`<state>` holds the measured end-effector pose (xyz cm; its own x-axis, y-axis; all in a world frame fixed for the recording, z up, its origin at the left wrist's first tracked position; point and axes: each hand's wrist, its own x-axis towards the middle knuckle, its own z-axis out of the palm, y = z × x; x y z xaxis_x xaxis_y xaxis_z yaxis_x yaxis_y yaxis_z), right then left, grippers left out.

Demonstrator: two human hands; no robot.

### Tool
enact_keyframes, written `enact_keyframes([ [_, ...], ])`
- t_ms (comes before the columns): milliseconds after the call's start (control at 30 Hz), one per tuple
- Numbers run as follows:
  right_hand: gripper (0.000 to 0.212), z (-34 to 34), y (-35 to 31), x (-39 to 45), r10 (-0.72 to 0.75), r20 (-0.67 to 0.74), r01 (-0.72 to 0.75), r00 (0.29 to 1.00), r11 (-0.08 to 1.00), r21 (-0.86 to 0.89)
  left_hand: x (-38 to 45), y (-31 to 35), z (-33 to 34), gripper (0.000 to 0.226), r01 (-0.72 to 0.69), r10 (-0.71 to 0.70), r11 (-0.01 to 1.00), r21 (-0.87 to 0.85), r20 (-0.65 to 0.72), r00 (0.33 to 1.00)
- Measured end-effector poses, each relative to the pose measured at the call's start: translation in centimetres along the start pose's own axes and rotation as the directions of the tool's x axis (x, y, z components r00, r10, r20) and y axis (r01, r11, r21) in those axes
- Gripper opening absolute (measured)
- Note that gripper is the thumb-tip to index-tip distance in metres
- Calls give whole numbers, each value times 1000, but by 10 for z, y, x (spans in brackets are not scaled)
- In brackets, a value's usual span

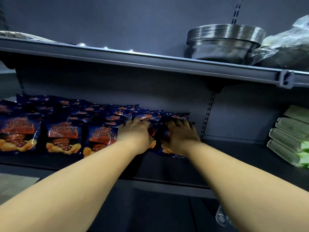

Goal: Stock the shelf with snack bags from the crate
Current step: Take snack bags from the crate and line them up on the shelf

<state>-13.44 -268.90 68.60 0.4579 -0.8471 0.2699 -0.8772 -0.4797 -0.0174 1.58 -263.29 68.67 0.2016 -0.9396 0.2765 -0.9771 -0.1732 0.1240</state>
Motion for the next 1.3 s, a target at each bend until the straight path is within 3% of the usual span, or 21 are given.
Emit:
enact_keyframes([
  [100, 66, -1, -26, -17, 40, -2, -40, 999, 999, -3, -23, -20, -5, 57, -34, 34, 999, -31, -13, 999],
  [233, 53, 0, -74, -42, 100, 0, -100, 995, 995, 21, -54, -56, -8, 43, -108, 107, 992, -61, -16, 994],
  [367, 41, 9, -115, -63, 58, -32, -57, 998, 998, 26, -82, -81, -3, 44, -158, 159, 987, -35, 13, 987],
  [500, 36, 27, -141, -89, 97, 32, -100, 995, 985, 142, -106, -99, 10, 44, -205, 207, 978, -33, 45, 977],
  [667, 30, 78, -149, -124, 119, 152, -143, 981, 978, 155, -136, -107, 49, 40, -223, 233, 972, -80, 152, 961],
  [1100, 34, 206, -144, -158, 66, 457, -194, 887, 952, 238, -184, -128, 174, 35, -9, 28, 999, -46, 425, 905],
  [1300, 37, 265, -158, -178, 29, 603, -206, 798, 952, 227, -217, -163, 227, 36, 103, -82, 995, -4, 575, 814],
])
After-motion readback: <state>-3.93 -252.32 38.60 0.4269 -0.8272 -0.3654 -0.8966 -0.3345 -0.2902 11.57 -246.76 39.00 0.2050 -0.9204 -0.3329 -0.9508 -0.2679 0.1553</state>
